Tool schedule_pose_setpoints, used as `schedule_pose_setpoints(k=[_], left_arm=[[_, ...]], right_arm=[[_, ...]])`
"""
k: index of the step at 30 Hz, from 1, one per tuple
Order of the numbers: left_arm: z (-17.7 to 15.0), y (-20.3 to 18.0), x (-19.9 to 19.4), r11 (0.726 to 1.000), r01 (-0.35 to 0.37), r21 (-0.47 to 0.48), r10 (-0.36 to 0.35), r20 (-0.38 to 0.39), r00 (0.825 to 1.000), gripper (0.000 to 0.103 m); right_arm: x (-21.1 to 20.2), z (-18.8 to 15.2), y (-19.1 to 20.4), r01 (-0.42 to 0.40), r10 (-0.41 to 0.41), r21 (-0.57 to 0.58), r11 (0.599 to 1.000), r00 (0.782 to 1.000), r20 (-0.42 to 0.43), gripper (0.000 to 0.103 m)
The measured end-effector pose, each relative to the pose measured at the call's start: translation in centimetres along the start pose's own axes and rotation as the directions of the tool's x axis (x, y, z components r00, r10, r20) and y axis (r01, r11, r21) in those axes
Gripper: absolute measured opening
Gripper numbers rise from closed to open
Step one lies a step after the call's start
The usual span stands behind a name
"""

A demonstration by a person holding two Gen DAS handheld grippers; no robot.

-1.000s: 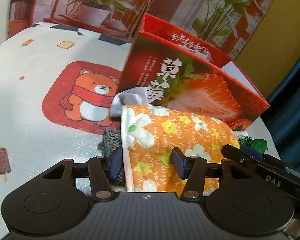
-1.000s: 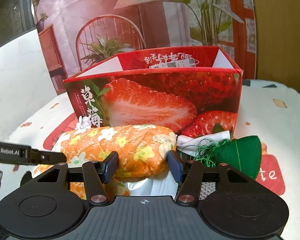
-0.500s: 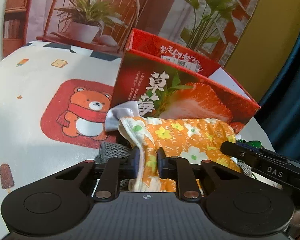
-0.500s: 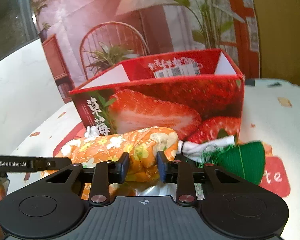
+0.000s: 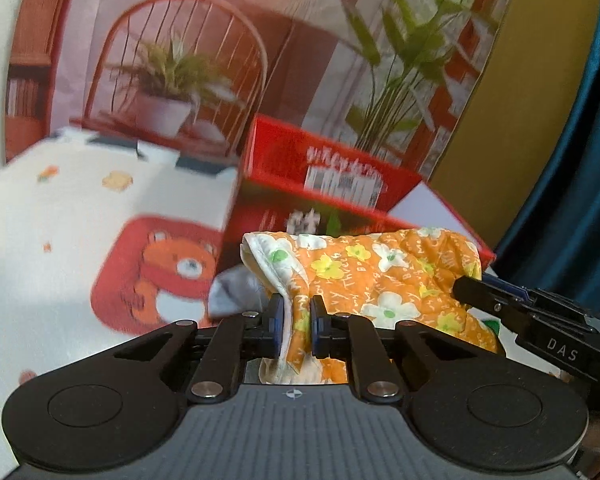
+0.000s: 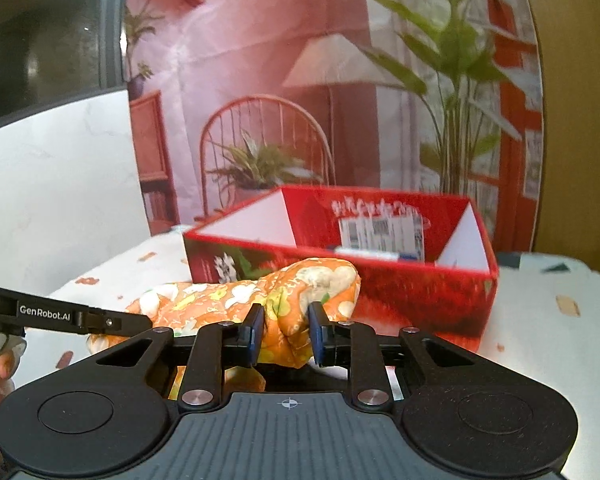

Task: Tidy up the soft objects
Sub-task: 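Lift the orange floral pouch and carry it into the red box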

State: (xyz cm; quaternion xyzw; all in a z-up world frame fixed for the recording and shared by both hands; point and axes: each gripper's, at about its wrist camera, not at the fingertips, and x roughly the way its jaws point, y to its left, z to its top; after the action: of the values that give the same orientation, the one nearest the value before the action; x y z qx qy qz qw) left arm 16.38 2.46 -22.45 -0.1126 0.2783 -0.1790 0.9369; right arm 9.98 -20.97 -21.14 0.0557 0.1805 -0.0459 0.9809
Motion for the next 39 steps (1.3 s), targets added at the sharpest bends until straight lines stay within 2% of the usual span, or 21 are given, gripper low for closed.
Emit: schedule_pose_setpoints(k=[12, 18, 21, 24, 27, 33, 39], left_arm=[[5.0, -2.8, -1.2, 0.991, -0.008, 0.131, -0.009, 0.131, 0.991, 0.014], [9.3, -5.0, 0.8, 0.960, -0.021, 0.279, -0.034, 0.190, 0.981, 0.014], [11.2, -5.9, 2.8, 0.949, -0.027, 0.313, -0.030, 0.178, 0.984, 0.014], [12.5, -7.2, 5.3, 0.935, -0.065, 0.349, 0.005, 0.170, 0.985, 0.014], [13.1, -7.3, 7.5, 0.936, -0.086, 0.340, 0.038, 0.145, 0.989, 0.014], [13.2, -5.8, 12.0, 0.954, -0.093, 0.284, 0.094, 0.013, 0.996, 0.014], [12.2, -4.9, 14.1, 0.946, -0.093, 0.312, 0.114, -0.050, 0.992, 0.014]], right_arm=[[0.1, 3.6, -0.6, -0.014, 0.017, -0.032, 0.999, 0.996, 0.091, 0.022], [1.9, 7.1, -2.7, -0.021, 0.027, -0.061, 0.998, 0.995, 0.097, 0.022], [3.6, 8.6, -3.8, -0.007, 0.017, -0.112, 0.994, 0.996, 0.085, 0.022], [5.6, 9.8, -4.8, 0.025, -0.015, -0.134, 0.991, 0.997, 0.070, 0.022], [7.6, 10.3, -5.6, 0.059, -0.051, -0.134, 0.989, 0.997, 0.064, 0.022], [11.5, 9.2, -6.5, 0.102, -0.102, -0.142, 0.985, 0.995, 0.005, 0.022], [13.8, 7.3, -8.2, 0.086, -0.089, -0.038, 0.996, 0.992, -0.094, 0.022]])
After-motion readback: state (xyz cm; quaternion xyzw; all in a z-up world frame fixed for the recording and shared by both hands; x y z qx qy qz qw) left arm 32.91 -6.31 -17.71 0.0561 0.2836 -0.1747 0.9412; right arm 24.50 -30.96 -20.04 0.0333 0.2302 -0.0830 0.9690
